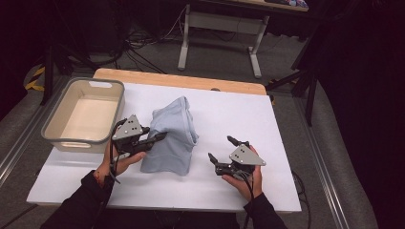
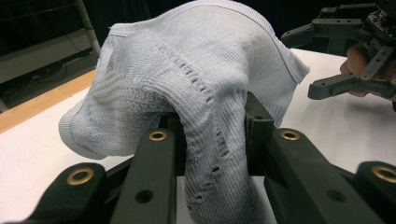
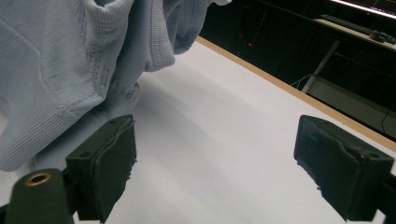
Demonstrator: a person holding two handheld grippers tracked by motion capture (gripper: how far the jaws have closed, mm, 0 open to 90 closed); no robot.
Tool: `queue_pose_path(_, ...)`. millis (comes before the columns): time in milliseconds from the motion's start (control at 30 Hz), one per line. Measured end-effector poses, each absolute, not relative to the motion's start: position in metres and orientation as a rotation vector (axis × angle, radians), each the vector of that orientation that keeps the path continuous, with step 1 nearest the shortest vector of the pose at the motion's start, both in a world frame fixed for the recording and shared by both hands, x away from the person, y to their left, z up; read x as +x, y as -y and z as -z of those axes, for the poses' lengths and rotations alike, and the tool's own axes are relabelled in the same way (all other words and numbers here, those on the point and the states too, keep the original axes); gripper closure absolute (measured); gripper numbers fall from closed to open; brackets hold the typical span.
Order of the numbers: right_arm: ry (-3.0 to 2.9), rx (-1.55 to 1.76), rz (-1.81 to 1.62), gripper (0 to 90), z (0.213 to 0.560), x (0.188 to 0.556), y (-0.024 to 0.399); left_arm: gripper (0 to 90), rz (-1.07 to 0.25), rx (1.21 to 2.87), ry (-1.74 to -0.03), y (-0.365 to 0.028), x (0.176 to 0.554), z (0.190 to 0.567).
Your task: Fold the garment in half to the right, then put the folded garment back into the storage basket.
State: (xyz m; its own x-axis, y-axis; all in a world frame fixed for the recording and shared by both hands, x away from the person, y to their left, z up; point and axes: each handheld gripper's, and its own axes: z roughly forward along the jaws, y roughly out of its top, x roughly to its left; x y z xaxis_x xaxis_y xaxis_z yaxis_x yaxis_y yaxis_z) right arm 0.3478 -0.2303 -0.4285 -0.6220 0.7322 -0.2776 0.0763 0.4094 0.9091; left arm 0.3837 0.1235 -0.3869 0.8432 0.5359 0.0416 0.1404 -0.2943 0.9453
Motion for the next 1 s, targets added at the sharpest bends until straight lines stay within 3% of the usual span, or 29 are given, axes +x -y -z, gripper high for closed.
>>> queue_pose_path(1000, -1.987, 0.646, -1.228, 13.4, 0.426, 0.342, 0.230, 71.6, -0.477, 1.819, -0.520, -0.136, 0.381, 0.372)
